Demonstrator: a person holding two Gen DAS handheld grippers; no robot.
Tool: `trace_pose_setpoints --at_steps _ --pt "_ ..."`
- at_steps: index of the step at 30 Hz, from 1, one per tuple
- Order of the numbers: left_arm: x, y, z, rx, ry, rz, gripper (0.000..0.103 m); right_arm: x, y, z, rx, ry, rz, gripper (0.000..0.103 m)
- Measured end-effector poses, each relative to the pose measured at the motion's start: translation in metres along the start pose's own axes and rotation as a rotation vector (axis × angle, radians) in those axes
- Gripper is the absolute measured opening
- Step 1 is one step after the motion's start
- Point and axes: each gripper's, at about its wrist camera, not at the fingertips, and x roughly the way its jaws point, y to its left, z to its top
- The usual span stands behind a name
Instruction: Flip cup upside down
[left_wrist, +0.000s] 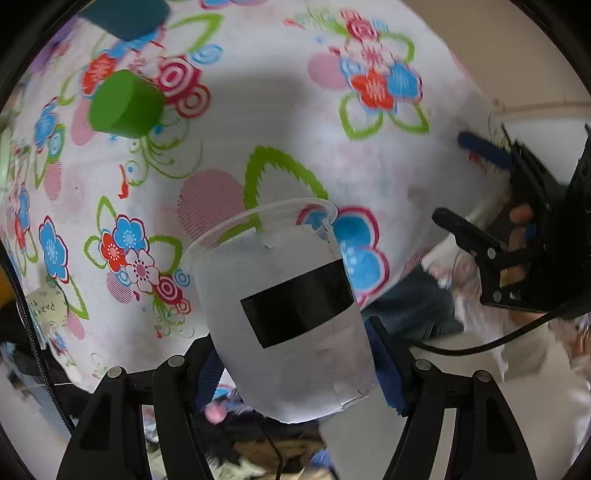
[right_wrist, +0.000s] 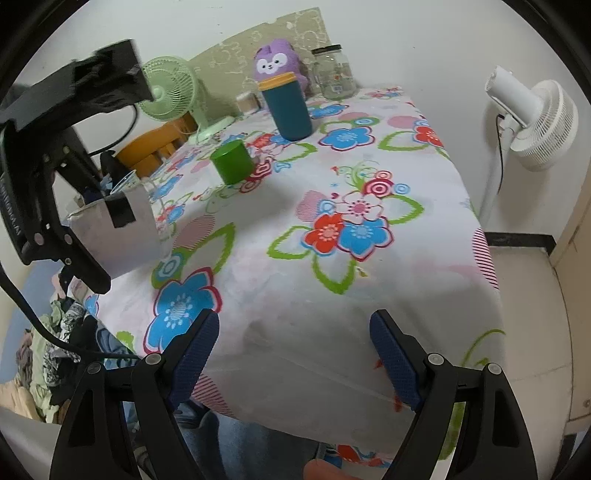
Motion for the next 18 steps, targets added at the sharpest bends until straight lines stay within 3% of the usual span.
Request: trace_pose_setpoints --at_steps 8,18 --pt "0.033 -0.013 0.013 0.087 0.202 0.096 0.073 -0.001 0.014 -0.006 -0.056 -0.037 0.028 0.086" --pt "0.038 -0.031 0.03 0.154 0.249 0.14 0.075 -0.016 0.032 -0.008 -0.168 -0.144 0.021 0.086"
